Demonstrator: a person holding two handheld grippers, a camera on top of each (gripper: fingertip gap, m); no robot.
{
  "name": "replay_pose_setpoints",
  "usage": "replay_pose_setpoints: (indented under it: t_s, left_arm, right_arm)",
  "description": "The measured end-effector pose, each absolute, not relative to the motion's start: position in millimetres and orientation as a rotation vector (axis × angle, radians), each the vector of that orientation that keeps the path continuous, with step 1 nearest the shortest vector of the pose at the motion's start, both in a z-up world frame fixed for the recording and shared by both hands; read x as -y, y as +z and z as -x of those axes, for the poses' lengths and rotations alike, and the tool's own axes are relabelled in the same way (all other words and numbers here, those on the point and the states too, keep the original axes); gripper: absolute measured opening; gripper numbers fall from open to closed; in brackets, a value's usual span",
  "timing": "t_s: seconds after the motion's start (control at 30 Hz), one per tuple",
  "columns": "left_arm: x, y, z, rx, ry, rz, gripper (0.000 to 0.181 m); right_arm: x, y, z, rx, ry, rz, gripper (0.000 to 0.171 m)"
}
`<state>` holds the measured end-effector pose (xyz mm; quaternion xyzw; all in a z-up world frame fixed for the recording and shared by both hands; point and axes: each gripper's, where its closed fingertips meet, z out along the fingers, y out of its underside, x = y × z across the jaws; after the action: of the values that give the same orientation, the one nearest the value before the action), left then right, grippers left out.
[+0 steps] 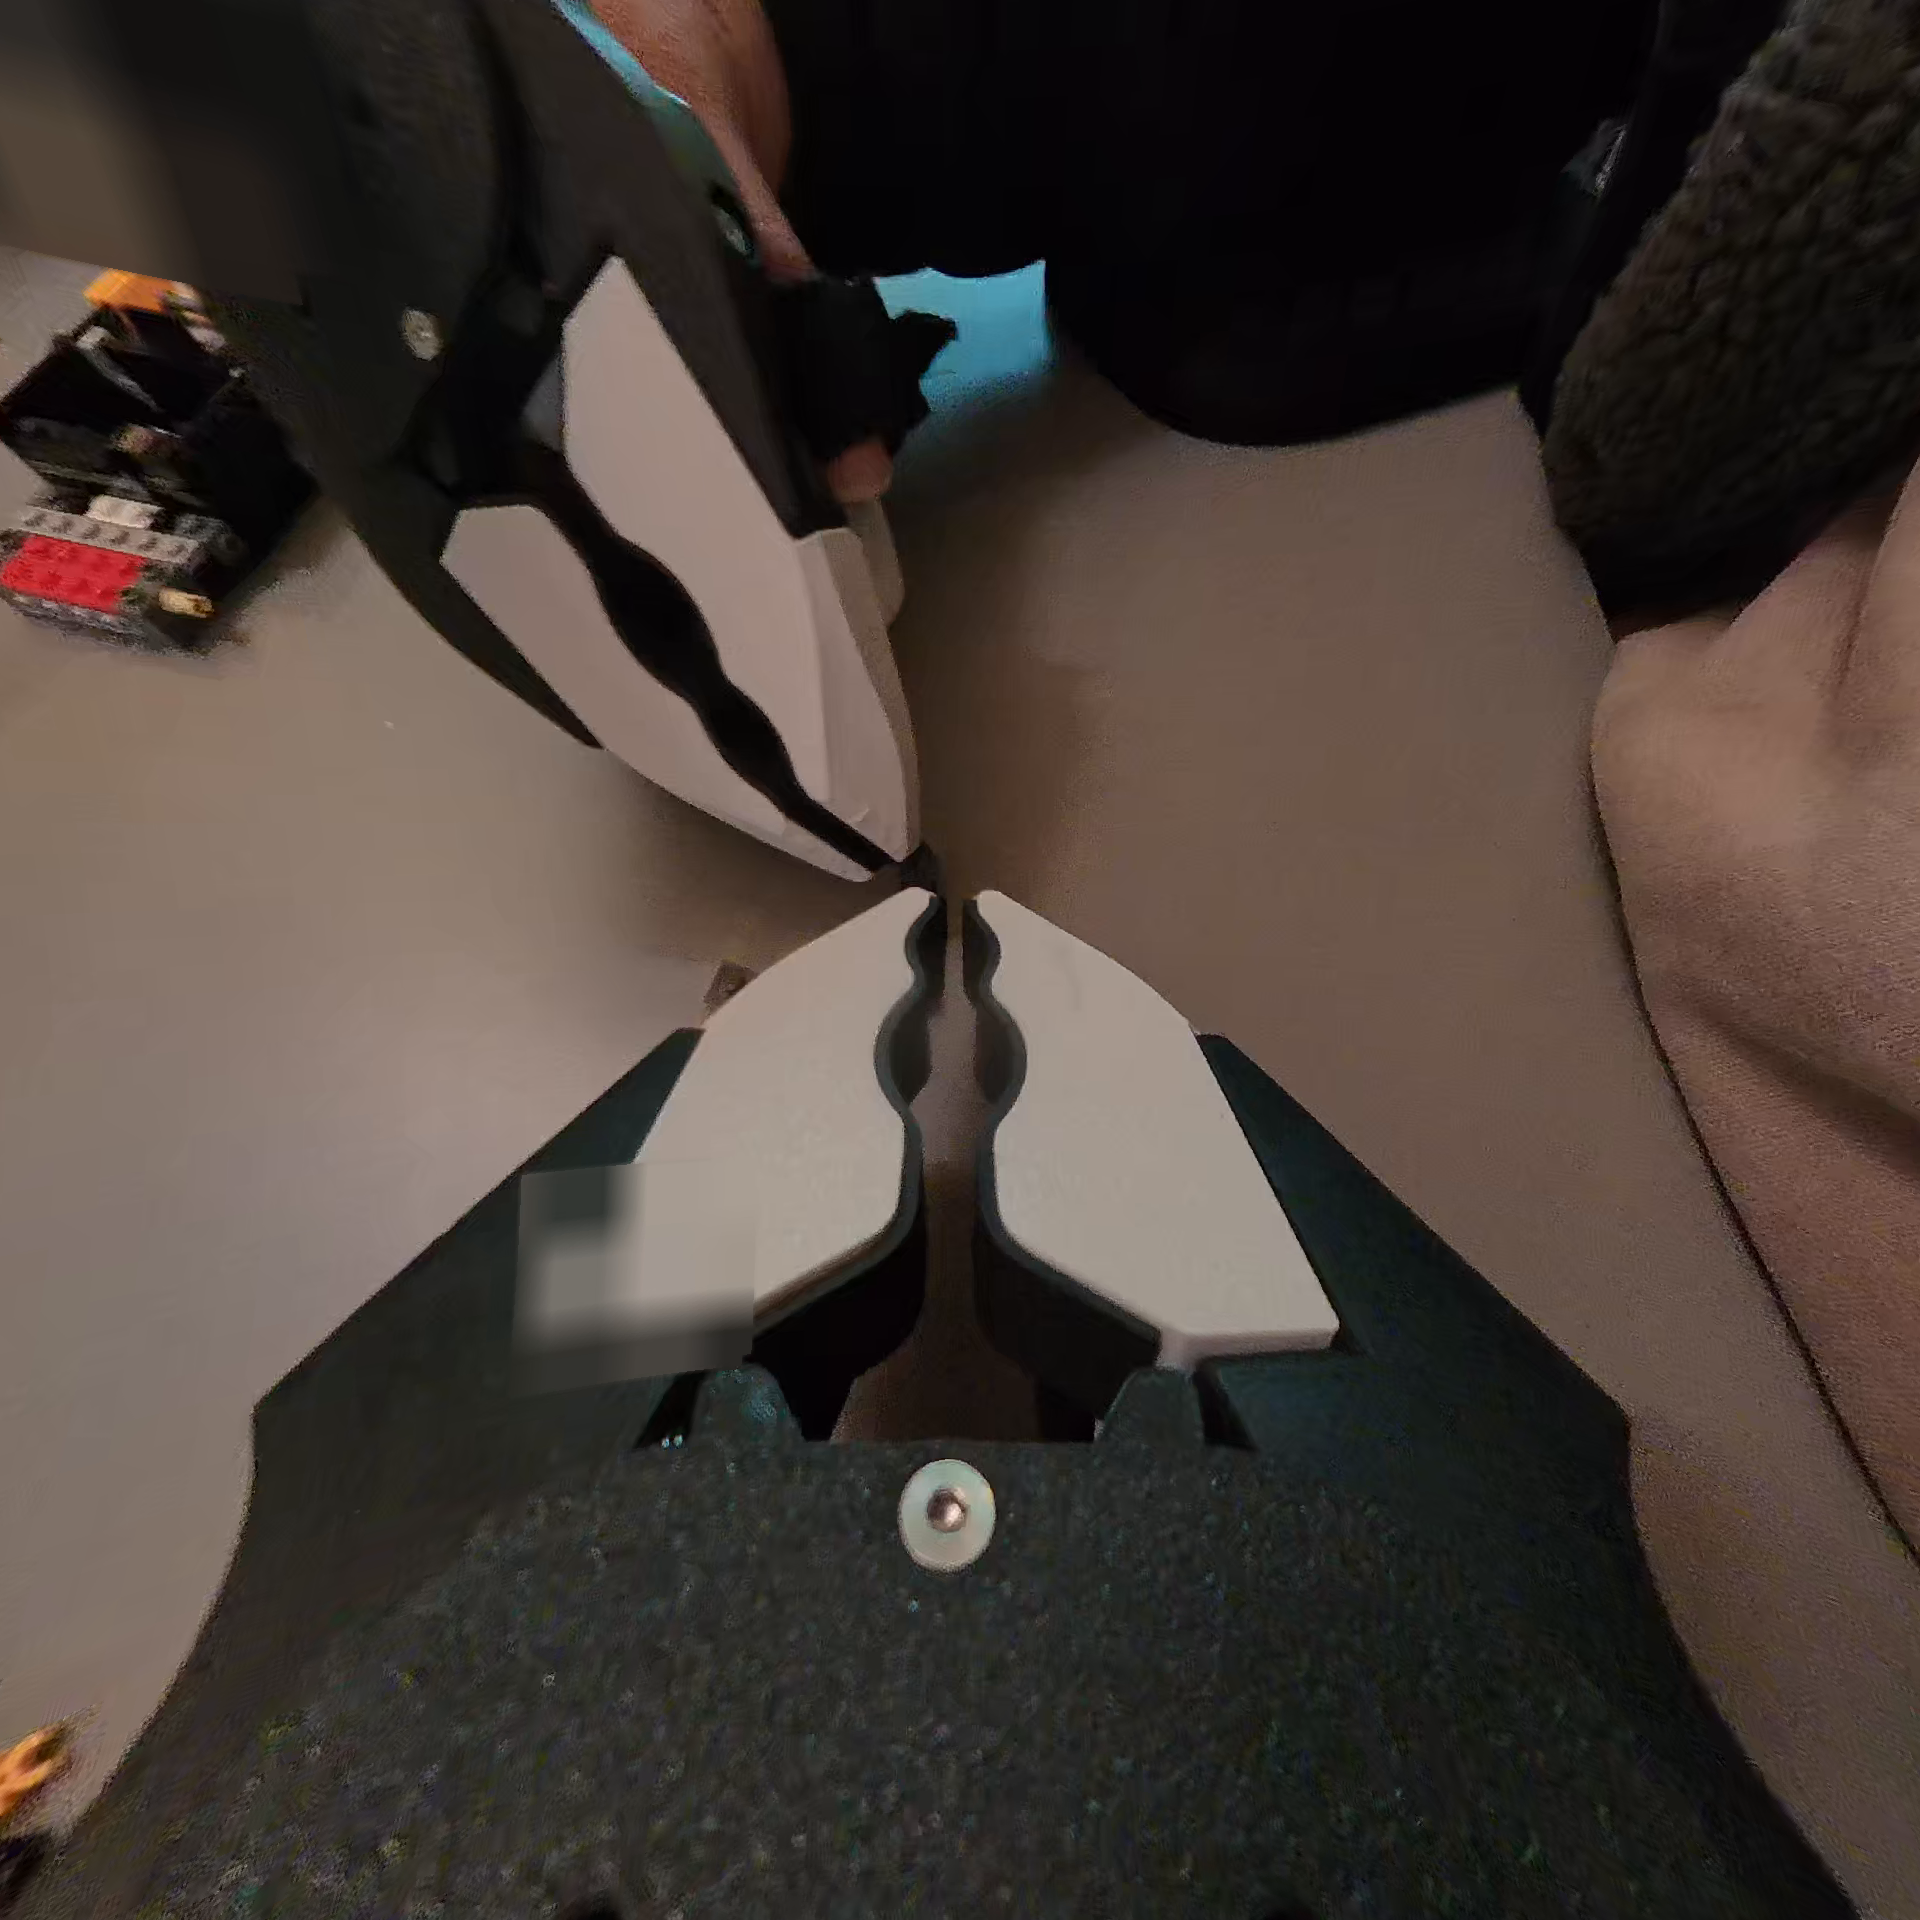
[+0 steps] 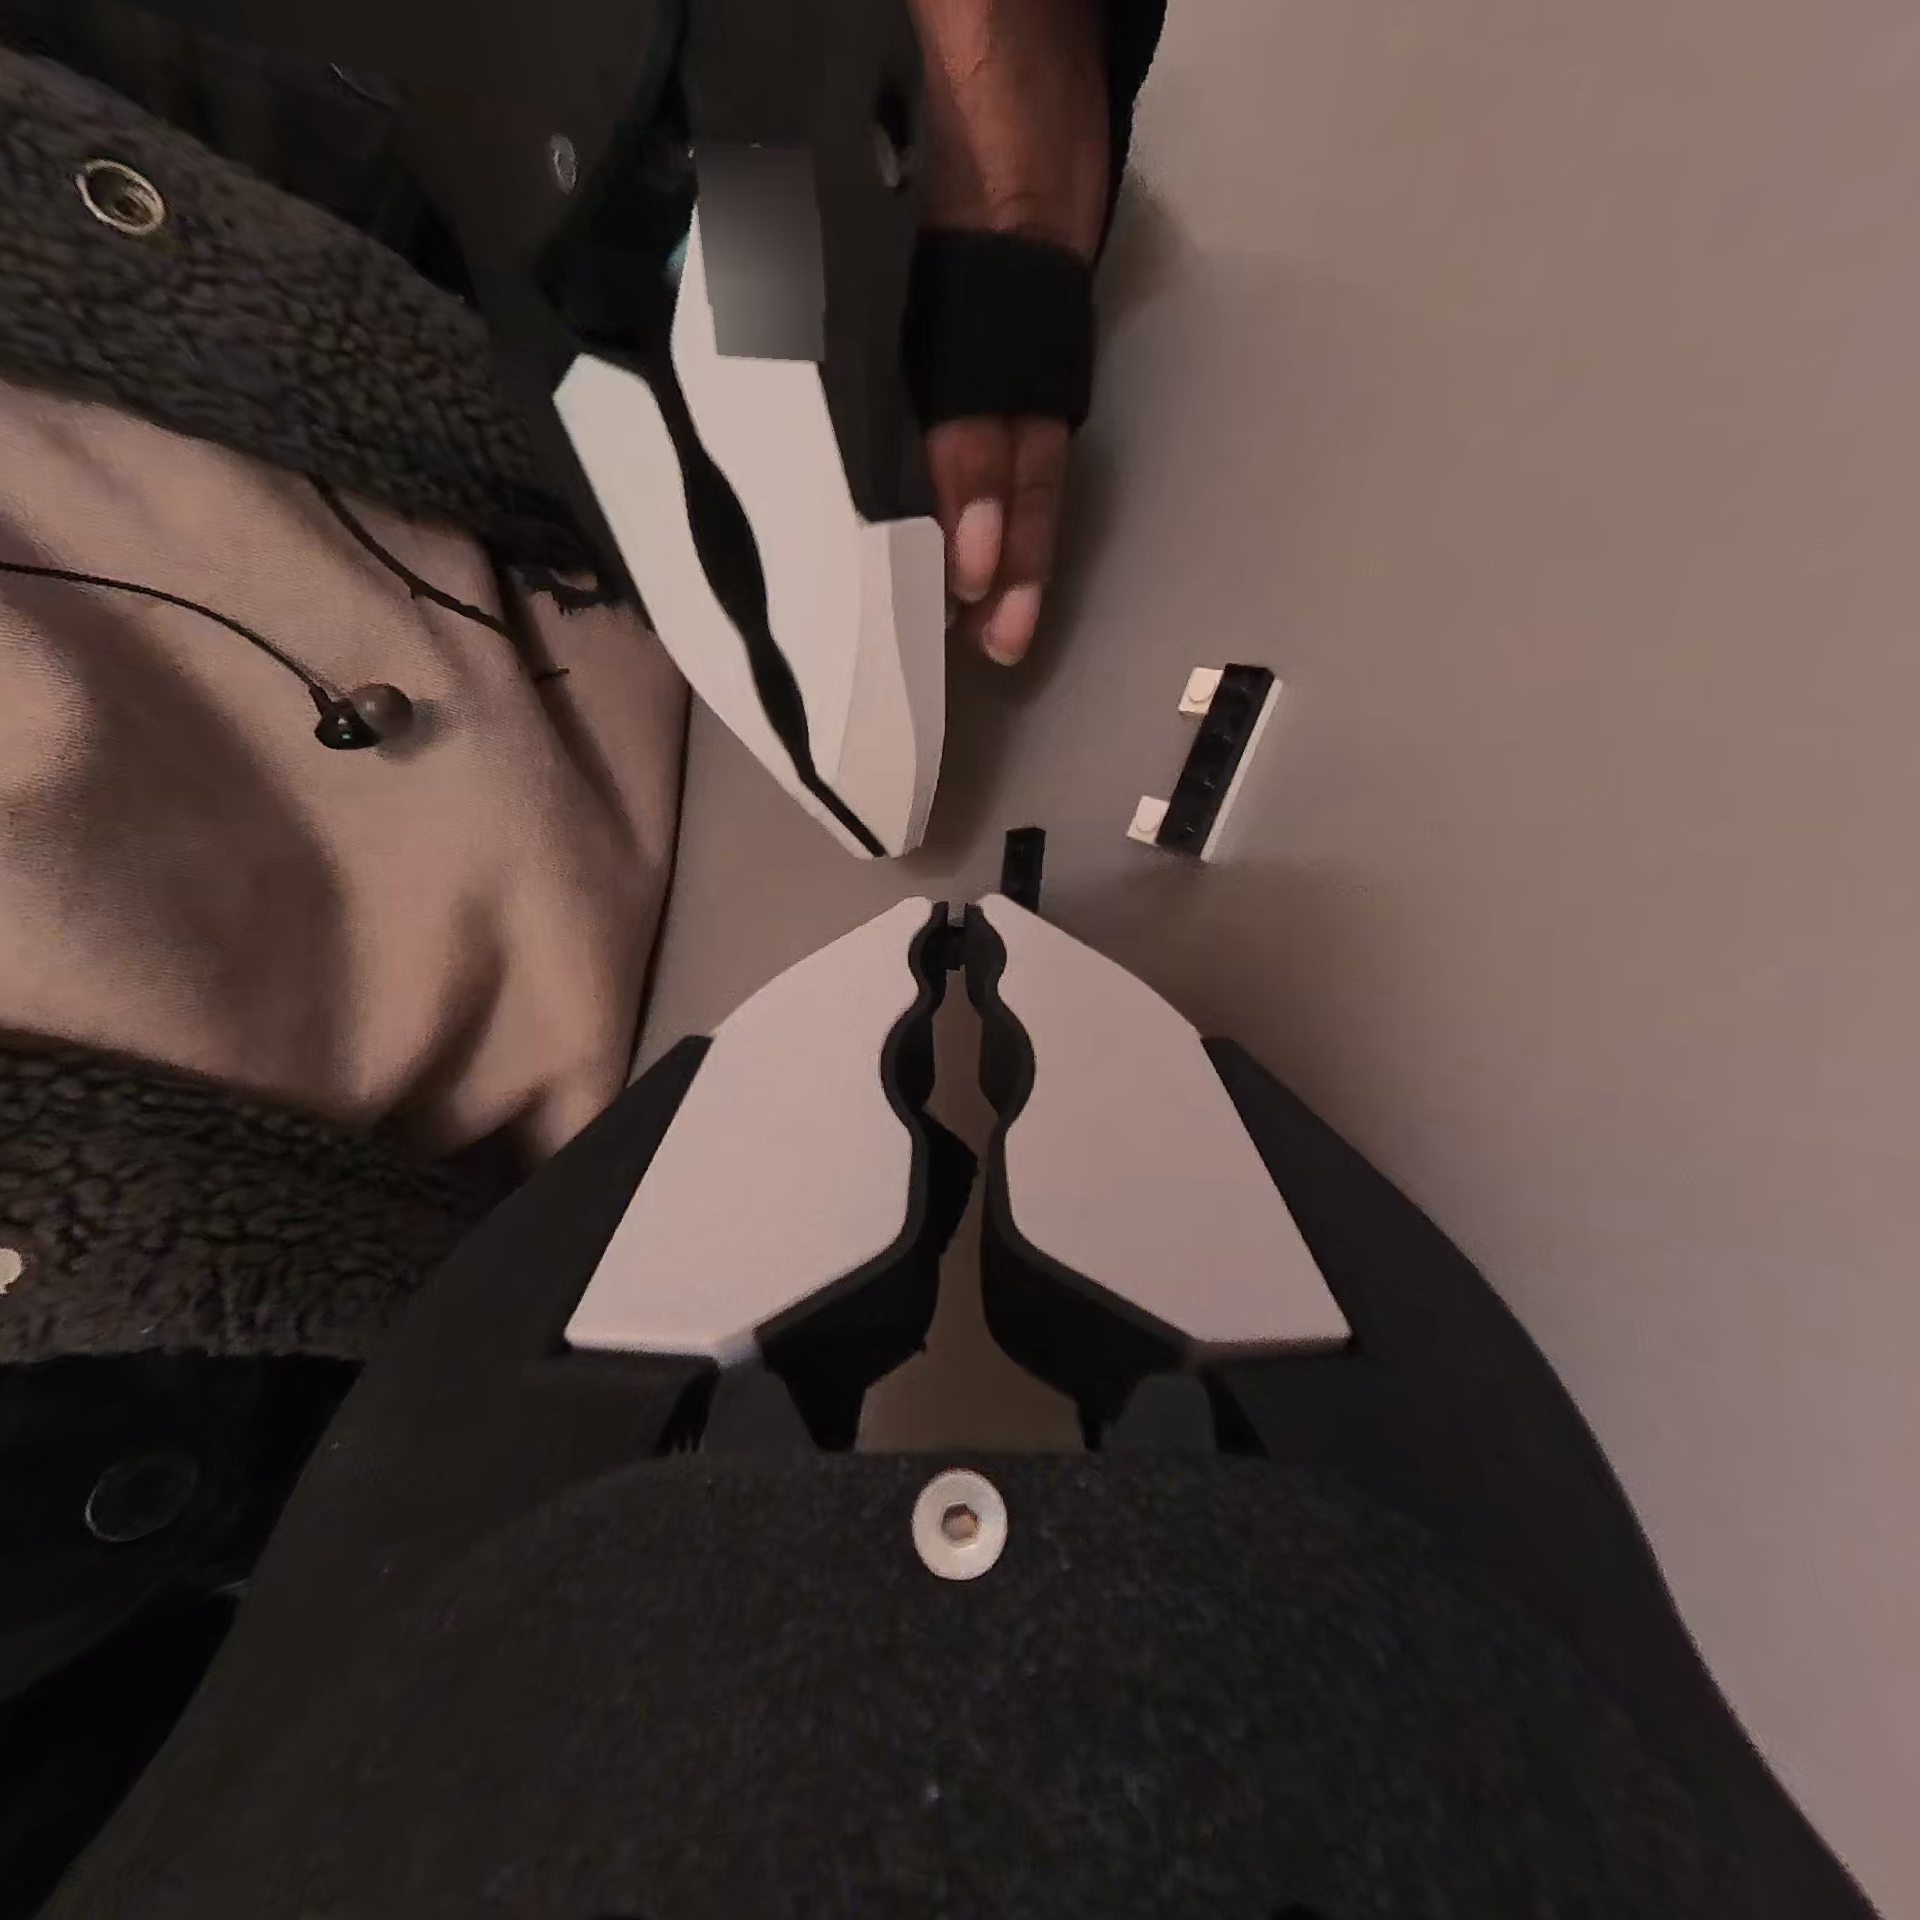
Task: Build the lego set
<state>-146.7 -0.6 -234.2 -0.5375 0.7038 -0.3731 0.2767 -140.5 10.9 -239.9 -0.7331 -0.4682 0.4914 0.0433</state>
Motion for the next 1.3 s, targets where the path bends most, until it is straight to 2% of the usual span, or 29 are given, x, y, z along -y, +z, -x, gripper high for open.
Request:
replay_pose_setpoints:
  t_s: [0.6,1.3]
  left_arm:
    - [4,-260,140,-2.011,-0.729,1.396,0.001]
    - [7,-254,138,-2.024,-0.672,1.286,0.000]
  right_arm:
    - [-6,-249,141,1.616,1.488,2.281,0.003]
    - [-5,-252,142,1.622,1.395,2.314,0.003]
